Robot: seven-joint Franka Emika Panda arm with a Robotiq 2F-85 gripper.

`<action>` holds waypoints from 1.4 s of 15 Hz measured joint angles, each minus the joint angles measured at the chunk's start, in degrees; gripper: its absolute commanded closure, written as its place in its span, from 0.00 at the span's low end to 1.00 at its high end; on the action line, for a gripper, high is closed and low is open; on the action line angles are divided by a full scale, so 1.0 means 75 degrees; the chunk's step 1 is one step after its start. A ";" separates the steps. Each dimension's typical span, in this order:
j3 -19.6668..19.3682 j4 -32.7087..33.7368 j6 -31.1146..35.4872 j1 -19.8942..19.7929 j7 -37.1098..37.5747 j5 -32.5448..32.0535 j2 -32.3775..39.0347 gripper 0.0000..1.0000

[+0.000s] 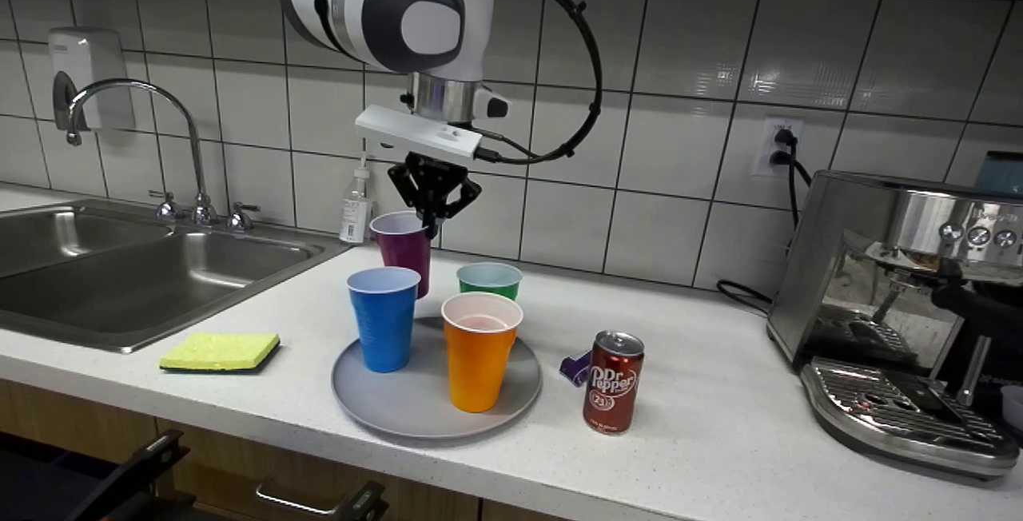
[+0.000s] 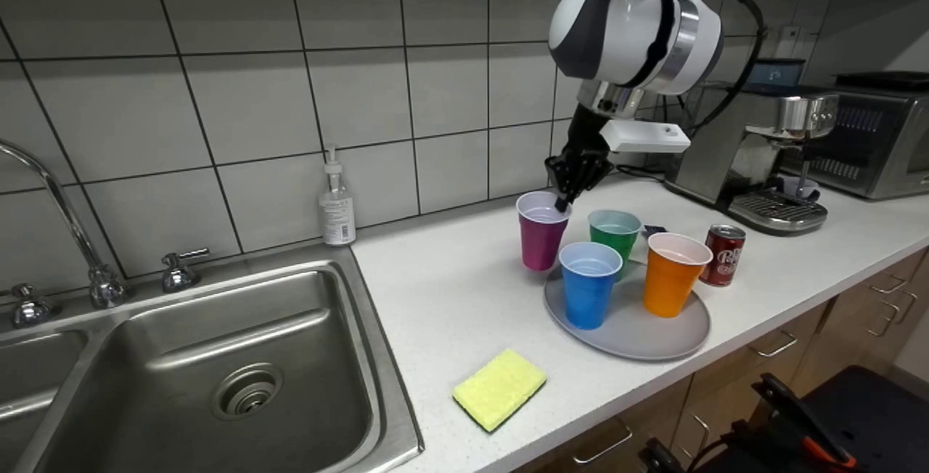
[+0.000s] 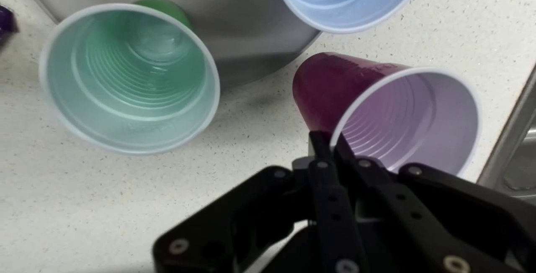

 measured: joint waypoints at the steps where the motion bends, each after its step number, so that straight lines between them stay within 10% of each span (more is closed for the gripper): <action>1: -0.0009 0.0000 -0.0025 0.0000 0.0000 -0.0041 0.0000 0.99; 21: -0.0332 0.0821 -0.1357 -0.0008 -0.0009 -0.0568 0.0564 0.99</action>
